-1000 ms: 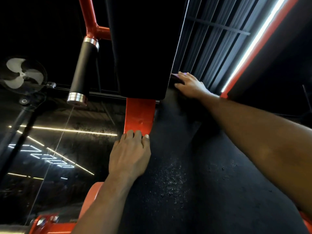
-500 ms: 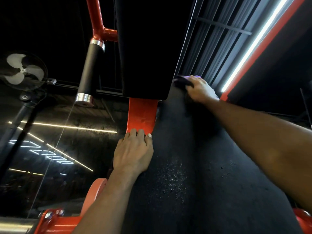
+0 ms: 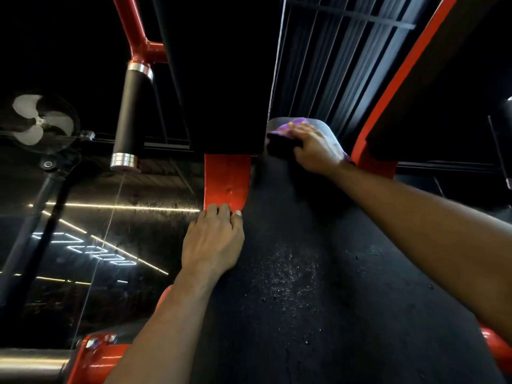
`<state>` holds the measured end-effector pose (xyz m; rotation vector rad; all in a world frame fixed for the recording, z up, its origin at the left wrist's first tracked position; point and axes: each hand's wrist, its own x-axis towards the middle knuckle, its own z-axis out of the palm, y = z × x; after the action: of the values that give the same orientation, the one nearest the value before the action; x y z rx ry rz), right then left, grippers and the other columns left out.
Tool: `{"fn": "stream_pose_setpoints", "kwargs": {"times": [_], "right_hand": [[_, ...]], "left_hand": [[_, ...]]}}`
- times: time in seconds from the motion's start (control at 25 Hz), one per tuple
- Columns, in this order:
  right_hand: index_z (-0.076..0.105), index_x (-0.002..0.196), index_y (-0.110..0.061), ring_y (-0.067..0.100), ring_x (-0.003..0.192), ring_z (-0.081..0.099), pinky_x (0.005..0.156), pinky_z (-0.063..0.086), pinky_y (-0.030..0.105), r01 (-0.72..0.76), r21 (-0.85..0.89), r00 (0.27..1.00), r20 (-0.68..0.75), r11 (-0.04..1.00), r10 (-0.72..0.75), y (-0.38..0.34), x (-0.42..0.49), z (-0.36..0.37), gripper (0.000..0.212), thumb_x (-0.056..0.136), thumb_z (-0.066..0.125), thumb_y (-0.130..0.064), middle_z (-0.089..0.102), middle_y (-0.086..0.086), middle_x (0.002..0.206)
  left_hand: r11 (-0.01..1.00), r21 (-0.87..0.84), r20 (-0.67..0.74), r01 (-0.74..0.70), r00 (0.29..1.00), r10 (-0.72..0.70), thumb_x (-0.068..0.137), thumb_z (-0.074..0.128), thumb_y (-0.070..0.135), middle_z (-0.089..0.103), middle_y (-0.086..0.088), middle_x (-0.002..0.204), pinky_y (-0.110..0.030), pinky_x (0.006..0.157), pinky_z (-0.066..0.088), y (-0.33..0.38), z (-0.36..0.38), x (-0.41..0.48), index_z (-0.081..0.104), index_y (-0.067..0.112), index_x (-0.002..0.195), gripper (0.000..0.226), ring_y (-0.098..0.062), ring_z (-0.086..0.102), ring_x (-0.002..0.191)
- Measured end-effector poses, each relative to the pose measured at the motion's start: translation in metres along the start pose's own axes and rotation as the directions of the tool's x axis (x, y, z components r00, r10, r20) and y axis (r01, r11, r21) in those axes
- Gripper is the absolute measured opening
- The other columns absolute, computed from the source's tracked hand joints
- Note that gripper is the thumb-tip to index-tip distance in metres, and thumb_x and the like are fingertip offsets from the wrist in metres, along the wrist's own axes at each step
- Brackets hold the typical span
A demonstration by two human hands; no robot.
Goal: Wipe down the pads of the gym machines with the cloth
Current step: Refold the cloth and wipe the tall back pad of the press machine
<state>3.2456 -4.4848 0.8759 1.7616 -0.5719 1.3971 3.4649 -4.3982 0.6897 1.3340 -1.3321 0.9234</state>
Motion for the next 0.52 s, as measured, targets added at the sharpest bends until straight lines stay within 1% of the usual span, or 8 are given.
{"fn": "stream_pose_setpoints", "kwargs": {"times": [0.12, 0.16, 0.24, 0.32, 0.36, 0.4, 0.44, 0.52], "right_hand": [[0.059, 0.137, -0.037, 0.021, 0.143, 0.04, 0.117, 0.033, 0.047, -0.188, -0.024, 0.977, -0.103, 0.982, 0.184, -0.021, -0.008, 0.009, 0.067, 0.077, 0.03, -0.035, 0.055, -0.008, 0.146], [0.059, 0.138, -0.035, 0.022, 0.144, 0.039, 0.118, 0.033, 0.046, -0.162, -0.037, 0.98, -0.123, 0.986, 0.156, -0.039, -0.027, 0.015, 0.062, 0.081, 0.033, -0.036, 0.054, -0.007, 0.147], [0.057, 0.141, -0.033, 0.02, 0.147, 0.036, 0.122, 0.027, 0.039, 0.061, -0.018, 0.996, -0.068, 0.998, -0.062, -0.067, -0.07, 0.021, 0.058, 0.085, 0.043, -0.029, 0.052, -0.008, 0.151], [0.054, 0.144, -0.033, 0.015, 0.15, 0.031, 0.124, 0.021, 0.037, 0.278, -0.001, 0.957, 0.089, 0.961, -0.277, -0.064, -0.09, 0.015, 0.065, 0.081, 0.049, -0.019, 0.046, -0.009, 0.155], [0.052, 0.146, -0.033, 0.013, 0.151, 0.028, 0.125, 0.021, 0.039, 0.347, -0.007, 0.93, 0.134, 0.938, -0.343, -0.052, -0.083, 0.006, 0.069, 0.079, 0.047, -0.017, 0.044, -0.009, 0.157], [0.05, 0.148, -0.033, 0.013, 0.152, 0.027, 0.125, 0.023, 0.041, 0.335, -0.018, 0.935, 0.132, 0.942, -0.33, -0.037, -0.07, 0.0, 0.07, 0.08, 0.044, -0.017, 0.043, -0.009, 0.158], [0.049, 0.149, -0.032, 0.014, 0.152, 0.027, 0.124, 0.025, 0.044, 0.252, -0.017, 0.964, 0.096, 0.968, -0.249, -0.027, -0.057, -0.005, 0.07, 0.081, 0.041, -0.017, 0.043, -0.008, 0.158], [0.052, 0.146, -0.031, 0.018, 0.152, 0.028, 0.121, 0.026, 0.048, -0.055, 0.042, 0.998, -0.021, 0.998, 0.056, -0.034, -0.05, -0.006, 0.063, 0.086, 0.043, -0.016, 0.044, -0.006, 0.157]], "left_hand": [[0.999, -0.045, 0.013, -0.016, 1.0, 0.016, 0.106, 0.031, 0.035, 0.053, -0.007, 0.114, -0.041, 0.089, 0.038, -0.004, 0.0, 0.0, 0.053, 0.016, 0.108, 0.029, -0.029, 0.055, 0.107], [0.996, -0.091, 0.012, -0.022, 1.0, 0.023, 0.106, 0.032, 0.034, 0.052, -0.004, 0.11, -0.04, 0.087, 0.037, -0.006, -0.001, -0.001, 0.052, 0.018, 0.104, 0.025, -0.028, 0.054, 0.106], [0.988, -0.154, 0.026, -0.028, 0.999, 0.033, 0.106, 0.035, 0.031, 0.05, 0.001, 0.105, -0.038, 0.086, 0.036, -0.009, -0.004, -0.002, 0.051, 0.02, 0.102, 0.02, -0.025, 0.052, 0.104], [0.991, -0.132, 0.063, -0.033, 0.997, 0.041, 0.106, 0.035, 0.028, 0.052, 0.0, 0.108, -0.039, 0.087, 0.038, -0.01, -0.007, -0.002, 0.053, 0.017, 0.106, 0.021, -0.021, 0.05, 0.103], [0.988, -0.154, 0.077, -0.011, 0.997, 0.023, 0.107, 0.035, 0.028, 0.054, -0.001, 0.109, -0.038, 0.086, 0.037, -0.009, -0.01, -0.002, 0.054, 0.017, 0.105, 0.021, -0.019, 0.05, 0.1], [0.982, -0.186, 0.094, 0.014, 0.996, 0.004, 0.106, 0.035, 0.029, 0.055, -0.001, 0.107, -0.037, 0.085, 0.037, -0.008, -0.013, -0.001, 0.053, 0.017, 0.103, 0.022, -0.02, 0.05, 0.098], [0.98, -0.199, 0.113, 0.029, 0.994, -0.007, 0.106, 0.035, 0.029, 0.055, -0.003, 0.107, -0.038, 0.085, 0.037, -0.007, -0.015, -0.001, 0.053, 0.017, 0.101, 0.023, -0.022, 0.051, 0.099], [0.987, -0.158, 0.149, 0.019, 0.989, 0.005, 0.107, 0.035, 0.027, 0.055, -0.006, 0.107, -0.042, 0.089, 0.04, -0.005, -0.018, 0.0, 0.054, 0.014, 0.099, 0.024, -0.025, 0.052, 0.102]]}}
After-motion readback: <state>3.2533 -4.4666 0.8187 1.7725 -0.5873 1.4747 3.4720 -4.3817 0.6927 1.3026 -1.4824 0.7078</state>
